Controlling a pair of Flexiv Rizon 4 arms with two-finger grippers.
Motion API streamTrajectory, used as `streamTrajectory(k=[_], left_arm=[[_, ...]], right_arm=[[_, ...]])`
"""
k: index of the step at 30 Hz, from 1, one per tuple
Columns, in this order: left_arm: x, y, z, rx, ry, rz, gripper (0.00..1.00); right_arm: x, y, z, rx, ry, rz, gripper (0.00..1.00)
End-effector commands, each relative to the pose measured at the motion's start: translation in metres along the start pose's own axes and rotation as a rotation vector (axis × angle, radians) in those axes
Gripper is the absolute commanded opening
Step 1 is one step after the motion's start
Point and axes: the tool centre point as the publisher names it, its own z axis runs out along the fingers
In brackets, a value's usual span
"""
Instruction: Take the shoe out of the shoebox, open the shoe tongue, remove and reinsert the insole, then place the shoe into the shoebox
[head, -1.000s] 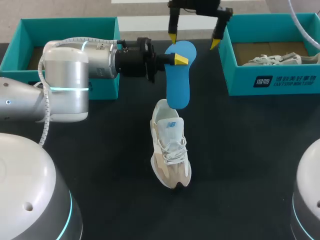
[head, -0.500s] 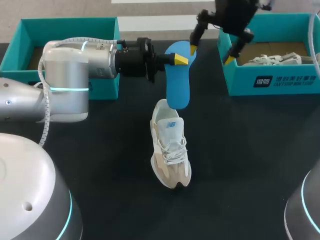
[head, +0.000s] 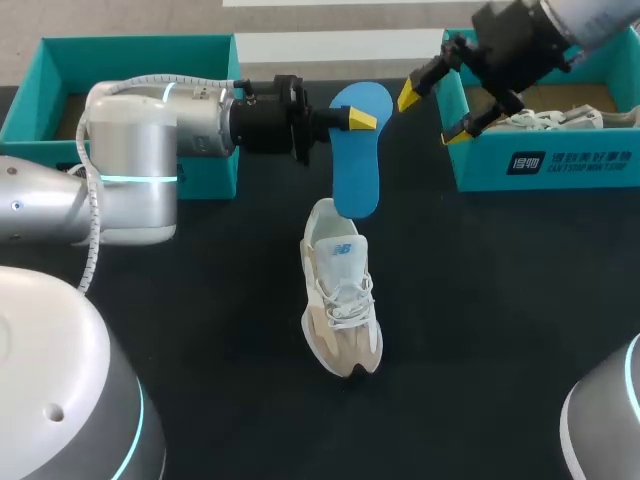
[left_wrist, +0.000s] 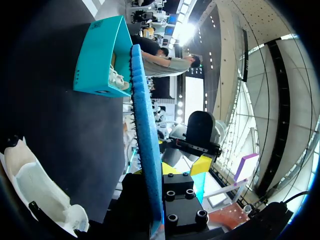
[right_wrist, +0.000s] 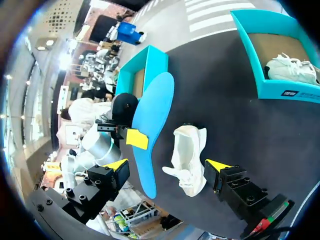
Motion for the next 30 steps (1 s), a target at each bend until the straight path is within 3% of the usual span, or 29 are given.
streamTrajectory(k=[1,14,30], left_arm=[[0.0,0.0,-0.001,-0.001,-0.002,0.0,0.0],[0.0,0.0,-0.001,-0.001,-0.002,0.0,0.0],[0.0,0.0,-0.001,-0.001,-0.002,0.0,0.0]], right_arm=[[-0.008,-0.005,0.004,-0.009,0.515,0.001,1.0],[-0.016,0.001,0.008,0.013,0.573,-0.006,1.0],[-0.015,0.005,0.004,-0.05,0.61,-0.047,1.0]])
